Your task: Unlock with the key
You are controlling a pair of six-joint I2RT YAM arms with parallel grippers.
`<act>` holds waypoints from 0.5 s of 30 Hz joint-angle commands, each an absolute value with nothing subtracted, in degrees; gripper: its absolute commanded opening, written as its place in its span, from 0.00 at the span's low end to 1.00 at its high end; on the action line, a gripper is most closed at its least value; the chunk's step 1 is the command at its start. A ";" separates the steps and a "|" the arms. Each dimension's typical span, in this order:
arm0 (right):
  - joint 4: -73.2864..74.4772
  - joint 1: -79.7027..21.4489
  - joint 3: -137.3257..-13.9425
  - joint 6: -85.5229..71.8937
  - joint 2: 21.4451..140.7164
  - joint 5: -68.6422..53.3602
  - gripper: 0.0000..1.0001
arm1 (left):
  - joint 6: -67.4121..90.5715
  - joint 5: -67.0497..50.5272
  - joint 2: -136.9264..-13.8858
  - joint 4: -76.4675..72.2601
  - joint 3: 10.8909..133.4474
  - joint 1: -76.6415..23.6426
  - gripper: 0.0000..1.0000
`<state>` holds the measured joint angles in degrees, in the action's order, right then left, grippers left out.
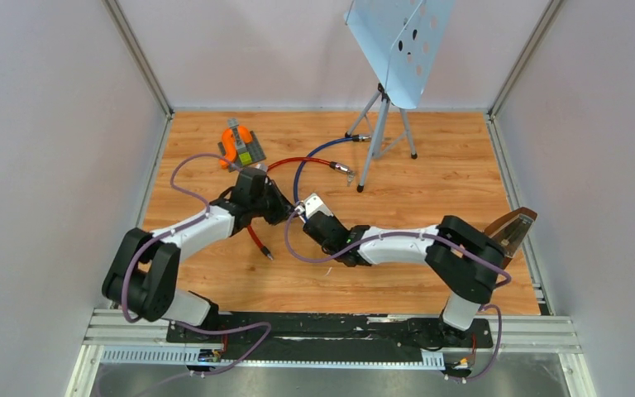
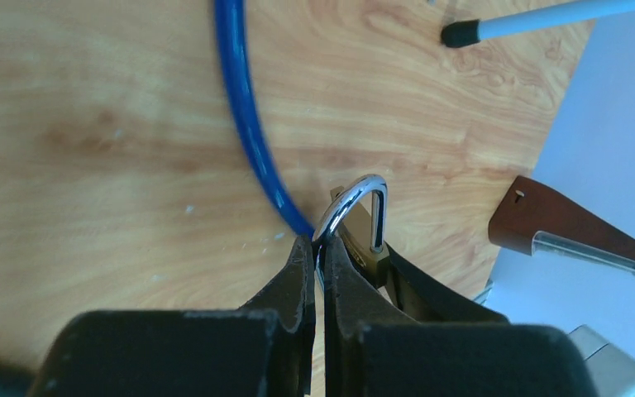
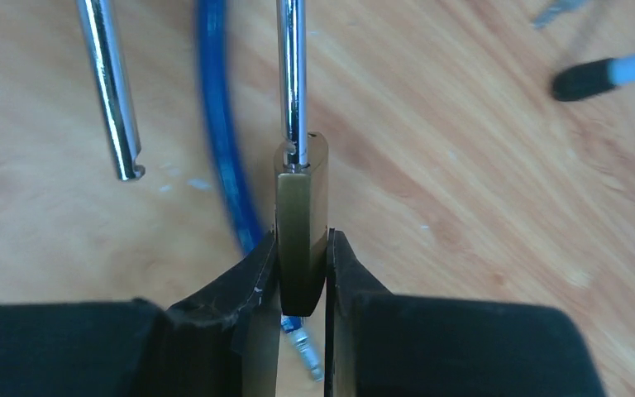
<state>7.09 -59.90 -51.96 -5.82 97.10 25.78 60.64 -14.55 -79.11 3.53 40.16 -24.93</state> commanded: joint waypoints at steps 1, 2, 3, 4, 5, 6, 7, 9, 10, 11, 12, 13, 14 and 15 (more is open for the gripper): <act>14.67 -58.00 -56.11 -5.28 102.73 50.94 0.00 | 55.20 -18.61 -85.35 1.82 48.43 -26.09 0.00; 15.80 -58.01 -56.66 -6.18 103.76 52.71 0.00 | 54.98 -19.57 -88.00 1.79 49.49 -26.34 0.00; 16.55 -58.00 -56.96 -6.76 104.42 54.37 0.00 | 54.79 -20.47 -89.31 1.85 51.42 -26.44 0.00; 17.21 -58.03 -57.21 -7.23 105.02 55.86 0.00 | 54.77 -21.18 -91.80 1.89 52.30 -26.58 0.00; 17.65 -58.01 -57.36 -7.46 105.48 58.07 0.00 | 54.65 -22.70 -92.92 1.79 54.03 -26.61 0.00; 17.91 -57.99 -57.54 -7.55 105.93 59.08 0.00 | 54.62 -23.13 -95.02 1.86 54.79 -26.69 0.00; 18.04 -57.93 -57.63 -7.33 106.55 60.46 0.00 | 54.59 -23.21 -95.80 1.94 55.99 -26.79 0.00; 18.11 -57.92 -57.96 -6.40 108.57 61.04 0.00 | 54.21 -22.57 -98.23 2.36 57.59 -27.14 0.00; 18.39 -58.02 -58.20 -6.53 110.30 61.44 0.01 | 54.04 -22.49 -99.84 3.01 58.11 -27.19 0.00; 19.18 -58.01 -58.53 -6.77 111.46 61.00 0.02 | 53.59 -22.56 -100.63 3.26 59.02 -27.23 0.00; 20.11 -58.07 -58.92 -7.11 112.35 59.82 0.04 | 53.34 -22.40 -102.06 4.07 59.44 -27.24 0.00; 20.72 -58.20 -59.11 -7.29 112.74 58.30 0.09 | 52.89 -21.99 -102.62 4.45 60.04 -27.24 0.00; 20.84 -58.45 -59.02 -7.25 112.66 56.32 0.16 | 52.59 -21.81 -103.50 5.27 60.25 -27.25 0.00; 20.86 -58.65 -58.86 -7.18 111.96 53.78 0.23 | 51.82 -21.12 -103.83 5.80 60.61 -27.31 0.00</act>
<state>16.10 -59.40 -58.61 -5.96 110.80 55.70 56.29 -21.54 -102.24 1.61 58.72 -27.38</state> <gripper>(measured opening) 0.172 0.018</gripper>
